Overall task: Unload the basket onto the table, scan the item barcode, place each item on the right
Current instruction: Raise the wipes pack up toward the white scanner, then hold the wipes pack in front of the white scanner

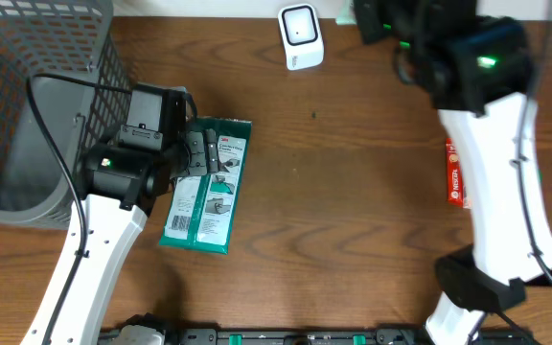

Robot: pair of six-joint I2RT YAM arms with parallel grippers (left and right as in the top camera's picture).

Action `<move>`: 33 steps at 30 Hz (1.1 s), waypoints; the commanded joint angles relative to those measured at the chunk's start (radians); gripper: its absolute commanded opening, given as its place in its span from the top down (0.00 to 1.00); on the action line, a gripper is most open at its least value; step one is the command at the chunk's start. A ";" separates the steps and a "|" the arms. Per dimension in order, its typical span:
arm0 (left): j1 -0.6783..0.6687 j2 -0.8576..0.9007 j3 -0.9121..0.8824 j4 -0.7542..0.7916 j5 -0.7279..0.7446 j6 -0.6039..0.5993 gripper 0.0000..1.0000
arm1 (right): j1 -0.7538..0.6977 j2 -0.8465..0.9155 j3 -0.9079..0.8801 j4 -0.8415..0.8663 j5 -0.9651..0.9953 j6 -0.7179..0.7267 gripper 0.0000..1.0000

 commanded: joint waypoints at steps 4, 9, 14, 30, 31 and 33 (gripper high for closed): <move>0.005 0.004 0.013 0.000 -0.012 0.014 0.16 | 0.095 0.137 0.024 0.154 0.337 -0.204 0.99; 0.005 0.004 0.013 0.000 -0.013 0.014 0.16 | 0.139 0.264 0.024 0.299 0.483 -0.340 0.99; 0.005 0.004 0.013 0.000 -0.012 0.014 0.16 | 0.167 0.386 0.023 0.447 0.587 -0.457 0.99; 0.005 0.004 0.013 0.000 -0.013 0.014 0.16 | 0.161 0.732 0.023 0.977 0.691 -0.917 0.99; 0.005 0.004 0.013 0.000 -0.012 0.014 0.16 | 0.160 0.750 0.023 1.015 0.691 -0.952 0.99; 0.005 0.004 0.013 0.000 -0.012 0.014 0.16 | 0.158 0.789 0.023 1.083 0.691 -1.006 0.99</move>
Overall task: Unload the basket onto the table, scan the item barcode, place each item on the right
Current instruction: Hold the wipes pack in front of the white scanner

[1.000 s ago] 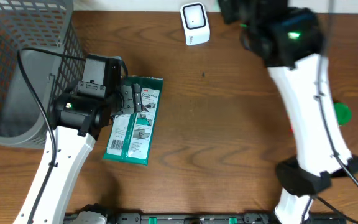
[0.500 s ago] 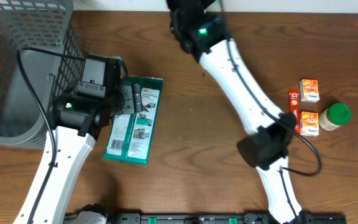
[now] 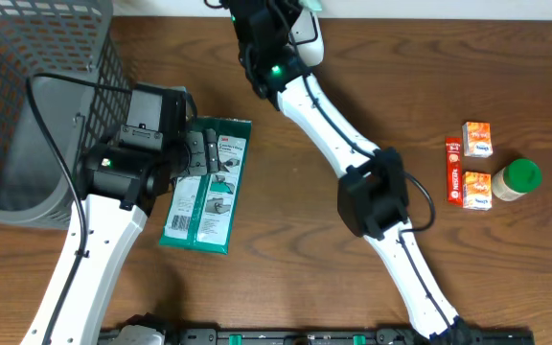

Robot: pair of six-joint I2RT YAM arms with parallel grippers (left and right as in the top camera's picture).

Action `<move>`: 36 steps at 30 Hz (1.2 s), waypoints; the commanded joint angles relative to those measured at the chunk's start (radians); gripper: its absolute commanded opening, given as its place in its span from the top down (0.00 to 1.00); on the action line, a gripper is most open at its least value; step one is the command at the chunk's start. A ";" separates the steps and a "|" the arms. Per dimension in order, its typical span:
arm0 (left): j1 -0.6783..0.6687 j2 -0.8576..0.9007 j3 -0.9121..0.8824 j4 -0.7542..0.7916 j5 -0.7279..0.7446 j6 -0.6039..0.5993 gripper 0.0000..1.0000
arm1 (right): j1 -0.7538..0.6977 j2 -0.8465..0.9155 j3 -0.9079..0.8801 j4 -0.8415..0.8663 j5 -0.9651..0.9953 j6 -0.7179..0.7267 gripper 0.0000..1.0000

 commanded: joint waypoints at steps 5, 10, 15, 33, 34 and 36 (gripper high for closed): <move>0.005 0.004 0.013 -0.001 -0.012 0.014 0.16 | -0.012 0.131 0.019 0.205 0.026 -0.231 0.99; 0.005 0.004 0.013 -0.001 -0.012 0.014 0.16 | -0.024 0.161 0.015 0.221 0.006 -0.239 0.99; 0.005 0.004 0.013 -0.001 -0.012 0.014 0.16 | -0.036 0.166 0.010 0.220 -0.013 -0.232 0.99; 0.005 0.004 0.013 -0.001 -0.012 0.014 0.16 | -0.019 0.166 0.010 0.026 -0.013 0.005 0.99; 0.005 0.004 0.013 -0.001 -0.012 0.014 0.16 | -0.018 0.167 0.010 0.026 -0.013 0.023 0.99; 0.005 0.004 0.013 -0.001 -0.012 0.014 0.16 | -0.015 0.166 0.010 0.027 -0.014 0.072 0.99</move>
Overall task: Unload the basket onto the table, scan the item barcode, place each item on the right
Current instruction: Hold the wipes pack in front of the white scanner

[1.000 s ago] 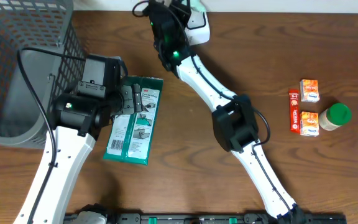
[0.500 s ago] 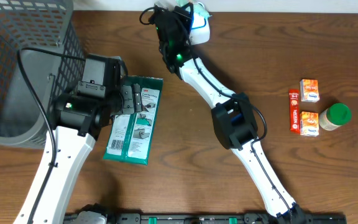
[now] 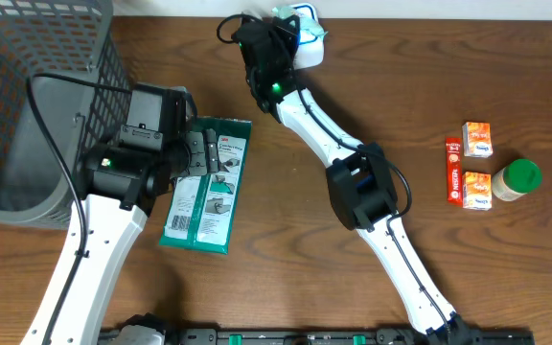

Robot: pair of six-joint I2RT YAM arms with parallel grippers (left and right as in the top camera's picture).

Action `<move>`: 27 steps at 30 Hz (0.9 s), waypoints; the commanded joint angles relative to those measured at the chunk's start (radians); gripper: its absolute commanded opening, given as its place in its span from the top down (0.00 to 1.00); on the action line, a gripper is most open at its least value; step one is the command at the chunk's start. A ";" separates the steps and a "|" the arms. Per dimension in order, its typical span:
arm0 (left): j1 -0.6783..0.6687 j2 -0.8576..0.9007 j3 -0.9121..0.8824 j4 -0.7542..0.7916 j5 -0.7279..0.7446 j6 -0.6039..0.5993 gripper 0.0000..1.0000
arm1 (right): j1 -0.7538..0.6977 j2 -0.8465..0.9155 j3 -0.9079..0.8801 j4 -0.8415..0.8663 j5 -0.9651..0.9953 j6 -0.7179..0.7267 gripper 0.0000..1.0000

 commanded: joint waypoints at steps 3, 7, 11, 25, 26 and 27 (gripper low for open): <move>0.005 0.003 0.013 0.000 -0.013 0.014 0.16 | 0.014 -0.001 0.010 0.005 -0.006 0.186 0.99; 0.005 0.003 0.013 0.000 -0.012 0.014 0.16 | 0.014 -0.001 0.010 0.033 0.002 0.225 0.99; 0.005 0.003 0.013 0.000 -0.012 0.014 0.16 | 0.014 -0.001 0.010 0.167 0.043 0.214 0.99; 0.005 0.003 0.013 0.000 -0.013 0.014 0.16 | 0.012 -0.001 0.009 0.174 0.046 0.191 0.99; 0.005 0.003 0.013 0.000 -0.012 0.014 0.16 | 0.013 -0.001 0.009 0.175 0.046 0.196 0.99; 0.005 0.003 0.013 0.000 -0.012 0.014 0.16 | 0.013 -0.001 0.009 0.175 0.046 0.203 0.99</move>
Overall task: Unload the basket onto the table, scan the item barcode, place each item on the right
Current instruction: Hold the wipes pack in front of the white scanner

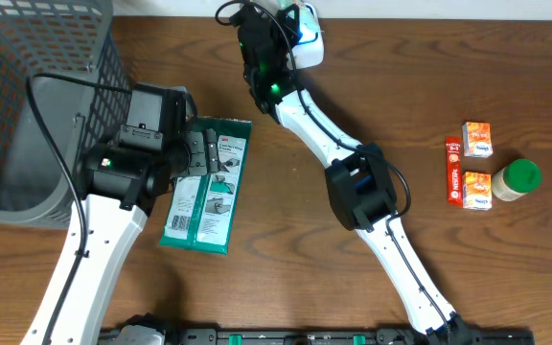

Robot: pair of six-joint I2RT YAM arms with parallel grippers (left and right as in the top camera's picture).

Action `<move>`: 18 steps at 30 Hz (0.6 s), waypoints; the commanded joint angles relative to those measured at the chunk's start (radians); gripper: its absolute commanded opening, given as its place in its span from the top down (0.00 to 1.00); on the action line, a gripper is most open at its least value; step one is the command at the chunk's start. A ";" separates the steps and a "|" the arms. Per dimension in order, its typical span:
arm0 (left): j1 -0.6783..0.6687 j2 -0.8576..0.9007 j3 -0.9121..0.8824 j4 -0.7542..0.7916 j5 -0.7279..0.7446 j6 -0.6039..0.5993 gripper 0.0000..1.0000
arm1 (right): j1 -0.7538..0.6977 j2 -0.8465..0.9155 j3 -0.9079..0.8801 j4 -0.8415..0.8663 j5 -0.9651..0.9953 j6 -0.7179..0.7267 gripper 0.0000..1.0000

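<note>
A green flat package (pixel 209 187) with a white barcode label lies on the wooden table left of centre. My left gripper (pixel 199 153) rests over its upper left edge; from above I cannot see how its fingers stand. The white scanner (pixel 310 40) stands at the table's far edge. My right arm reaches across to it, and the right gripper (pixel 290 21) is against the scanner's left side, covering part of it. The wrist hides the fingers, so their grip is not visible.
A grey mesh basket (pixel 27 96) fills the far left. At the right stand two small orange-white boxes (pixel 477 139), a red box (pixel 455 172) and a green-lidded jar (pixel 517 179). The right arm's links (pixel 362 187) cross the middle of the table.
The right wrist has shifted slightly up and to the left at the scanner. The scanner shows a little higher beside it. The left arm and the green package have not moved.
At first the right arm stood at the far right, away from the scanner, which stood alone. Then the arm stretched across to the far edge with its gripper at the scanner, and it has stayed there since. The left gripper stayed on the green package throughout.
</note>
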 commanded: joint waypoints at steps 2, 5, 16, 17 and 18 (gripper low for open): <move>0.005 0.003 0.013 0.000 -0.012 0.014 0.16 | 0.007 -0.001 0.010 0.005 0.016 0.051 0.99; 0.005 0.003 0.013 0.000 -0.013 0.014 0.16 | 0.005 -0.001 0.010 -0.011 0.016 0.073 0.99; 0.005 0.003 0.013 0.000 -0.012 0.014 0.16 | -0.014 -0.045 0.010 -0.001 0.017 0.177 0.99; 0.005 0.003 0.013 0.000 -0.012 0.014 0.16 | -0.014 -0.062 0.010 -0.014 0.016 0.177 0.99; 0.005 0.003 0.013 0.000 -0.012 0.014 0.16 | -0.014 -0.082 0.010 -0.031 0.016 0.178 0.99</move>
